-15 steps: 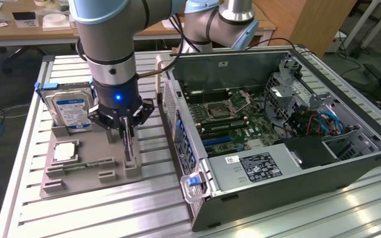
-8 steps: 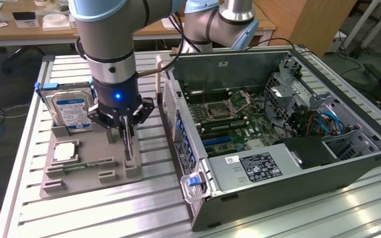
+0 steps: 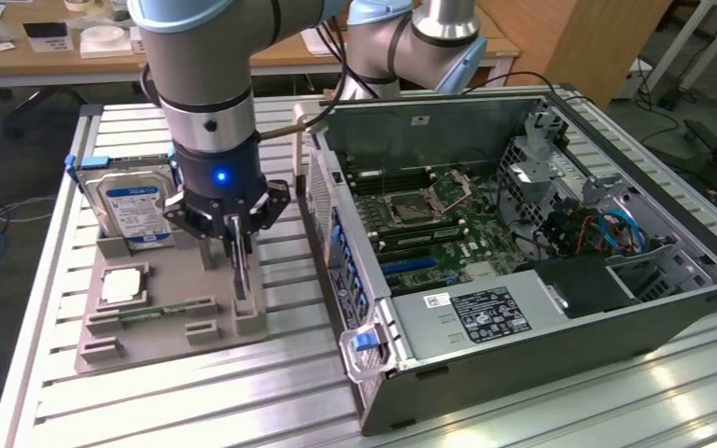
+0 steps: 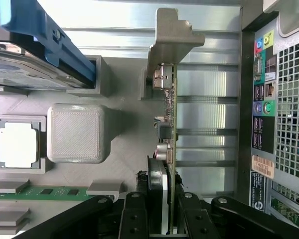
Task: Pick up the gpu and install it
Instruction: 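Pick up the gpu and move the gpu toward the slot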
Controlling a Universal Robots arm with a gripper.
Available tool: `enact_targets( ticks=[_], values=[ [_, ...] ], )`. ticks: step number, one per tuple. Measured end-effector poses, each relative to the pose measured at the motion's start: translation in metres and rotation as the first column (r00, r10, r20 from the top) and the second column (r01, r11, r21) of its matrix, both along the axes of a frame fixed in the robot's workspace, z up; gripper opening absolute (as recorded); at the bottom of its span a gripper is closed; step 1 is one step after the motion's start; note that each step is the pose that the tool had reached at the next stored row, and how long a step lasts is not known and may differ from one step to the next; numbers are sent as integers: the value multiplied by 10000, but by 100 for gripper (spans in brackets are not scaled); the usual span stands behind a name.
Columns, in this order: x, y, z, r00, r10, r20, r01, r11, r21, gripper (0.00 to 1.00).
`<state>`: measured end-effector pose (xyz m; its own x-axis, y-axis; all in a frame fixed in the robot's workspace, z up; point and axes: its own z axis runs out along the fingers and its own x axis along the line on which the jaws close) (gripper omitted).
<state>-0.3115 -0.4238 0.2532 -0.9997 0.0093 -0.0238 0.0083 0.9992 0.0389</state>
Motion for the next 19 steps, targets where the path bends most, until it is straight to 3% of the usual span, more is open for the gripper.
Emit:
enact_targets(
  ticks=[19],
  values=[
    [0, 0, 112, 10000, 1, 0, -1, 10000, 0, 28]
  ],
)
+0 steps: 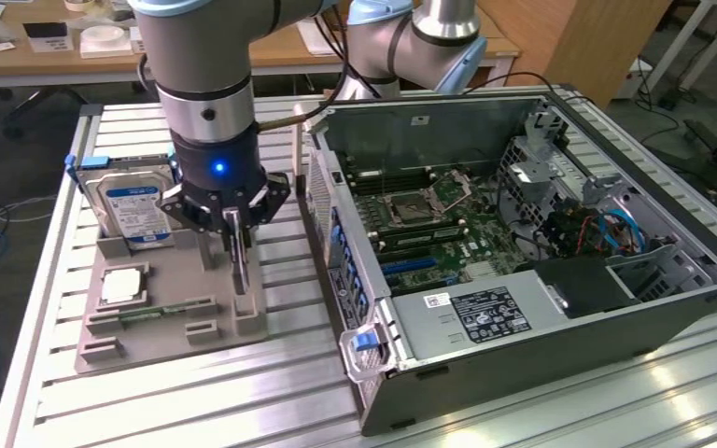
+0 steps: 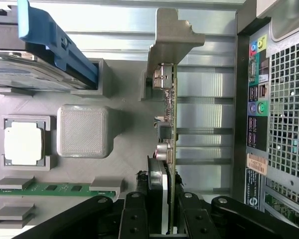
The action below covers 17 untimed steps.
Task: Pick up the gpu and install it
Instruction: 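Pick up the gpu and move the gpu toward the slot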
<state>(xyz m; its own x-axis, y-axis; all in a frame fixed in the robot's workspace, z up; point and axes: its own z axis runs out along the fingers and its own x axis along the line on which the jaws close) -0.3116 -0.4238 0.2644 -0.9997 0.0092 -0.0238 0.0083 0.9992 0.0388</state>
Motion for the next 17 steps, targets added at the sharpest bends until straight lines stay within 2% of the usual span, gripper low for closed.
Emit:
enact_targets(
  ticks=[17],
  values=[
    [0, 0, 100, 10000, 0, 0, 0, 10000, 0, 28]
  ],
)
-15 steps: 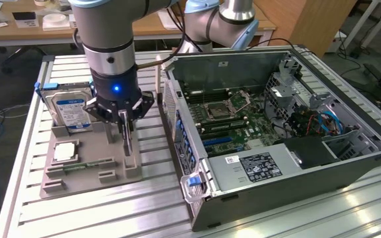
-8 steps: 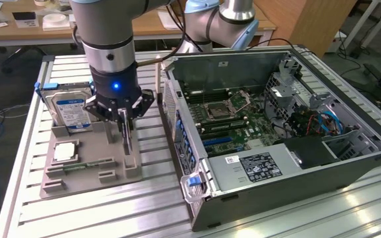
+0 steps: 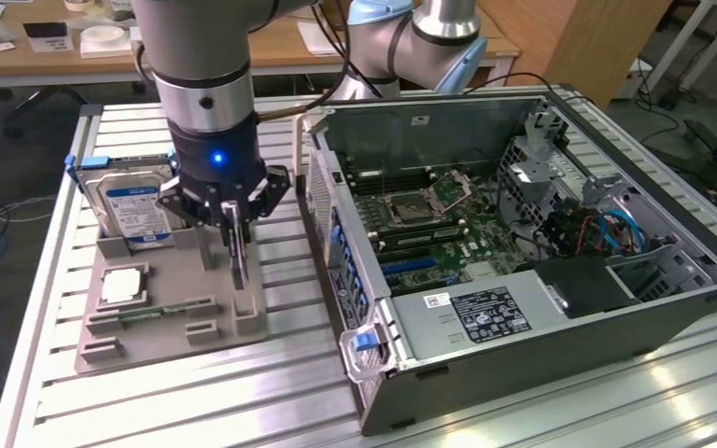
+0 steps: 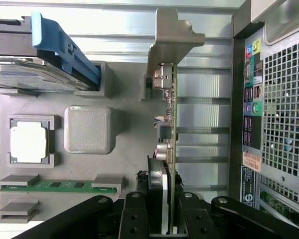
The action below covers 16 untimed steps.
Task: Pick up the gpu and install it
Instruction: 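Pick up the gpu and move the gpu toward the slot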
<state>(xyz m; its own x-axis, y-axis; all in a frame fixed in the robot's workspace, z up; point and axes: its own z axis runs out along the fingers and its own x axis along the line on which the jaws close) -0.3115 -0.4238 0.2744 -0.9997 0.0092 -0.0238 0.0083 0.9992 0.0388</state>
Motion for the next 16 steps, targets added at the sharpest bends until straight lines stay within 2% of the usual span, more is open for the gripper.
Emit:
enact_targets(
  ticks=[16],
  values=[
    [0, 0, 81, 10000, 0, 0, 0, 10000, 0, 28]
  ],
)
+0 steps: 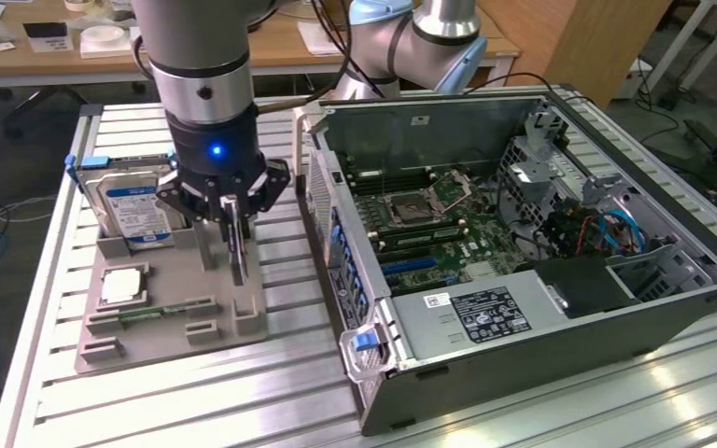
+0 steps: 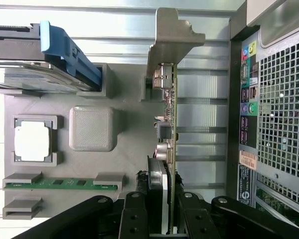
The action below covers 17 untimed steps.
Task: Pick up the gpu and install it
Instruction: 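Pick up the gpu and move the gpu toward the slot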
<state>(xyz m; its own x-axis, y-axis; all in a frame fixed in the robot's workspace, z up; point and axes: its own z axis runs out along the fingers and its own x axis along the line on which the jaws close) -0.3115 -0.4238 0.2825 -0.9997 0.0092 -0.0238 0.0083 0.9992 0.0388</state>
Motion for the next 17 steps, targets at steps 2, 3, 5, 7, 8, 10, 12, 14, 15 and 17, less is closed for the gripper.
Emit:
enact_targets(
  ticks=[2, 3, 5, 7, 8, 10, 12, 14, 15, 17],
  values=[
    [0, 0, 8, 10000, 0, 0, 0, 10000, -1, 28],
    [0, 0, 13, 10000, 0, 0, 0, 10000, 0, 28],
    [0, 0, 23, 10000, 0, 0, 0, 10000, -1, 28],
    [0, 0, 31, 10000, 0, 0, 0, 10000, 0, 28],
    [0, 0, 34, 10000, 0, 1, 0, 10000, 1, 28],
    [0, 0, 41, 10000, 0, 0, 0, 10000, 0, 28],
    [0, 0, 49, 10000, 0, -1, 0, 10000, 0, 28],
    [0, 0, 59, 10000, 0, 0, 0, 10000, 0, 28],
    [0, 0, 64, 10000, -1, 0, 1, 10000, -1, 28],
    [0, 0, 73, 10000, 0, 1, 0, 10000, 1, 28]
  ],
)
